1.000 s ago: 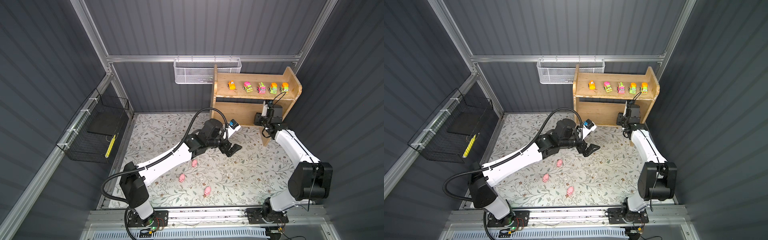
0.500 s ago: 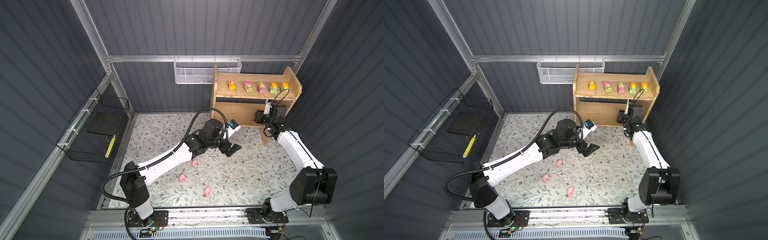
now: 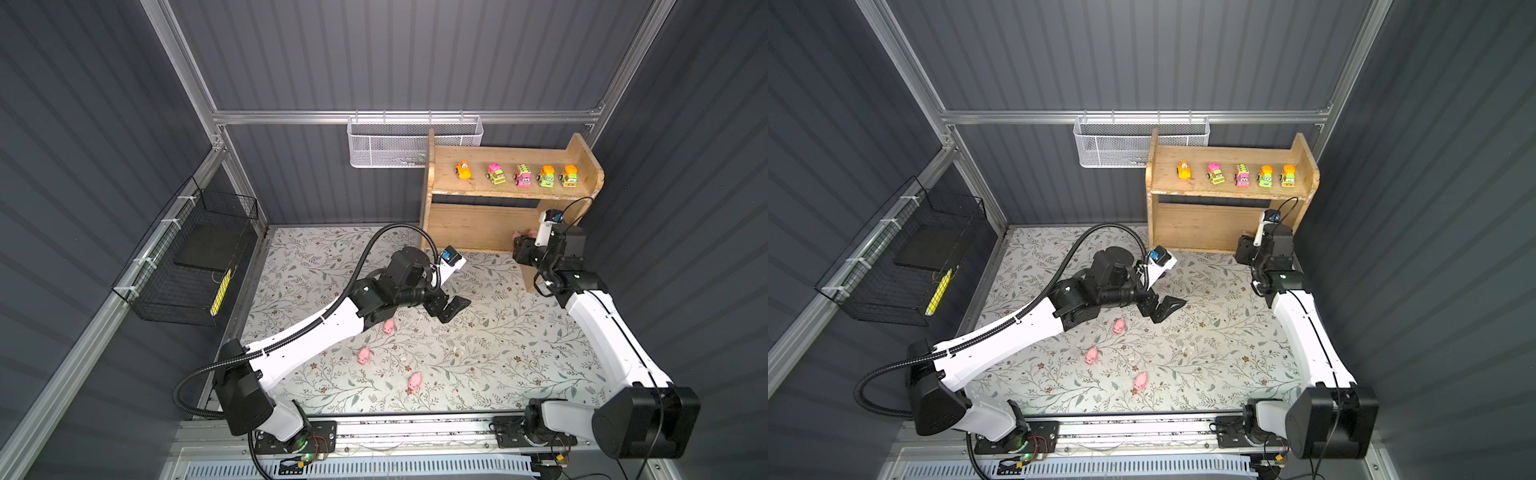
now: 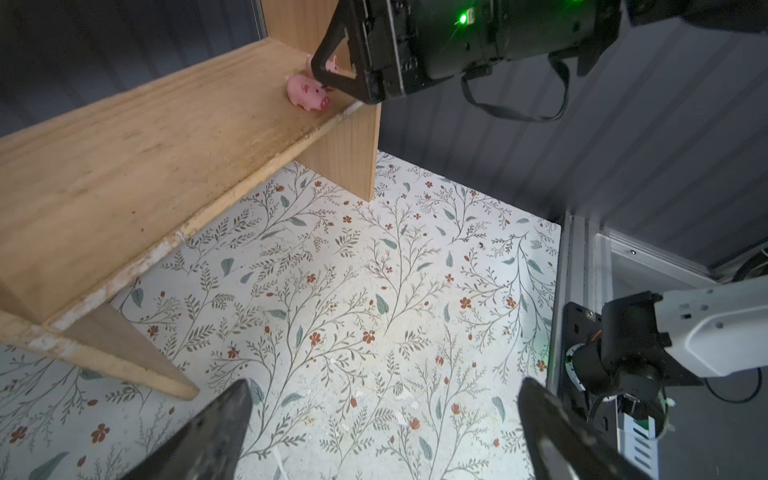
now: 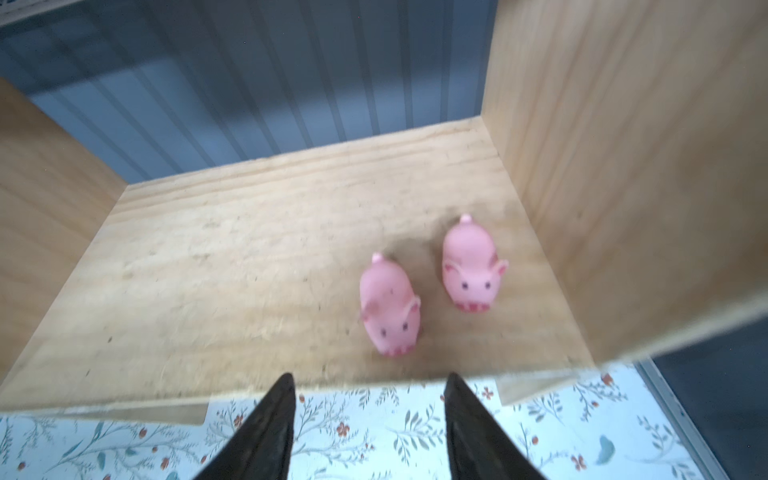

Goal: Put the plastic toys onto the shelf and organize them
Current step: 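Withdraw the right gripper from the shelf toward the pigs on the mat, then lower the open right gripper over another pink pig on the mat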

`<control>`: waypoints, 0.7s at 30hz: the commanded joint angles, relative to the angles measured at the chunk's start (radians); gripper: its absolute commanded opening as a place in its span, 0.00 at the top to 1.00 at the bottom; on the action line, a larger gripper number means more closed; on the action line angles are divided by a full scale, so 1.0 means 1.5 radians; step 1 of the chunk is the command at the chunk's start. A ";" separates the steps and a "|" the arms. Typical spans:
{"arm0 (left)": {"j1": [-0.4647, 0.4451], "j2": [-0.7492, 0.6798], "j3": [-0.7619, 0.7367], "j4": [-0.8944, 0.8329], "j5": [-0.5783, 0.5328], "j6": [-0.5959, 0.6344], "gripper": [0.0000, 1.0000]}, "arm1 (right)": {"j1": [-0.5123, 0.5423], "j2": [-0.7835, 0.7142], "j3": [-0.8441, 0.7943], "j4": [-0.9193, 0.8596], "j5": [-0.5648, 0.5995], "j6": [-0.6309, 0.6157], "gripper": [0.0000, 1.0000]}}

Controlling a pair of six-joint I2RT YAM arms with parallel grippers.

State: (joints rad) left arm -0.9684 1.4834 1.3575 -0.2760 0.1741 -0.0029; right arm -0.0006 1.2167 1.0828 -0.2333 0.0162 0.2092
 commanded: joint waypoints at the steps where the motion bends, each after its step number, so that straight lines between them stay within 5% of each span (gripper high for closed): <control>1: 0.003 -0.033 -0.054 0.005 -0.009 -0.039 0.00 | 0.012 -0.045 -0.042 -0.025 -0.011 0.026 0.42; 7: 0.002 -0.123 -0.177 0.024 -0.026 -0.095 0.00 | 0.102 -0.156 -0.146 -0.034 0.040 0.054 0.41; 21: 0.001 -0.465 -0.462 -0.064 -0.176 -0.248 0.00 | 0.508 -0.255 -0.348 0.019 0.254 0.236 0.36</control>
State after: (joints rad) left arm -0.9688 0.8566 0.7071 -0.3122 -0.0208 -0.2955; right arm 0.6701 0.8452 0.5831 -0.2337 0.2760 0.4580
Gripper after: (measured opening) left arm 0.997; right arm 0.636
